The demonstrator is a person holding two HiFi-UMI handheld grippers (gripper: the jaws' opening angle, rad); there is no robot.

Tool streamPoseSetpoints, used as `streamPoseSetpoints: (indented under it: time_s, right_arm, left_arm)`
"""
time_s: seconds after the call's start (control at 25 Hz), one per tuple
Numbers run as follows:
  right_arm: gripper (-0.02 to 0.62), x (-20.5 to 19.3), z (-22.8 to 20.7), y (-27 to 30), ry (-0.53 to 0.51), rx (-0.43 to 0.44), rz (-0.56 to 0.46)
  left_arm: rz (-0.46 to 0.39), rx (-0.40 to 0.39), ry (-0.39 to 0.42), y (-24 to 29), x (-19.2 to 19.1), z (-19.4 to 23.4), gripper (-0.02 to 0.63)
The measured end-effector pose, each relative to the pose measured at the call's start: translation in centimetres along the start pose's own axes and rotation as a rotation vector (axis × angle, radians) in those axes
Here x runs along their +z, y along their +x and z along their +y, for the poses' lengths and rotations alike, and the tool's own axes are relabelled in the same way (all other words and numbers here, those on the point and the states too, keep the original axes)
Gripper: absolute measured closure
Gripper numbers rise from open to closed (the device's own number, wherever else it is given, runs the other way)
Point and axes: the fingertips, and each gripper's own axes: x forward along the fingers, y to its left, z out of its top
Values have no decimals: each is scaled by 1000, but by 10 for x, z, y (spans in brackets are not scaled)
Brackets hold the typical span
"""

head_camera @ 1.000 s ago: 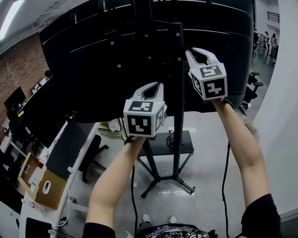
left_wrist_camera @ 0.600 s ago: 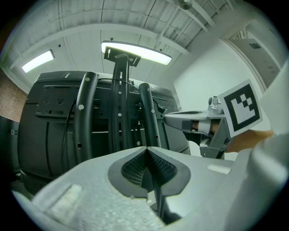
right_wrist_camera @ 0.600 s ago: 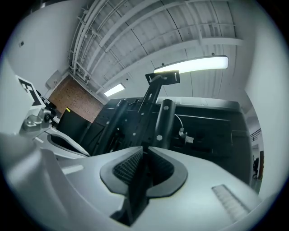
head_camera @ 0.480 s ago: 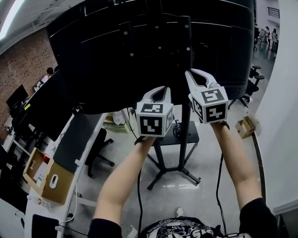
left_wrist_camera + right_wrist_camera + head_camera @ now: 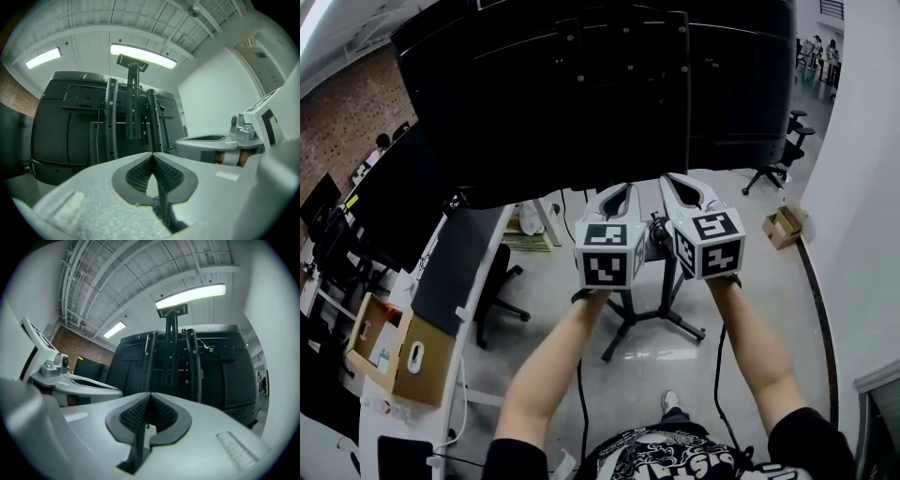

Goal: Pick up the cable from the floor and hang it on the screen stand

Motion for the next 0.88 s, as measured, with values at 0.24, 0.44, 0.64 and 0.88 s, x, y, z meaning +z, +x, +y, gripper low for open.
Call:
streamPoseSetpoints:
  time_s: [0.24, 0.44, 0.64, 0.88]
  right_arm:
    - [591, -22, 37, -33, 47, -15, 41]
    - [591, -33, 59, -58, 54, -37, 62]
    - [591, -38, 81, -71, 69, -48, 62]
    - [591, -37, 102, -77, 67, -43, 56]
  left_arm:
    - [20, -12, 0, -40, -27, -9, 606]
    - [46, -25, -3, -70, -42, -17, 606]
    - [50, -44, -4, -94, -51, -20, 606]
    - [45, -30, -2, -118, -54, -10, 606]
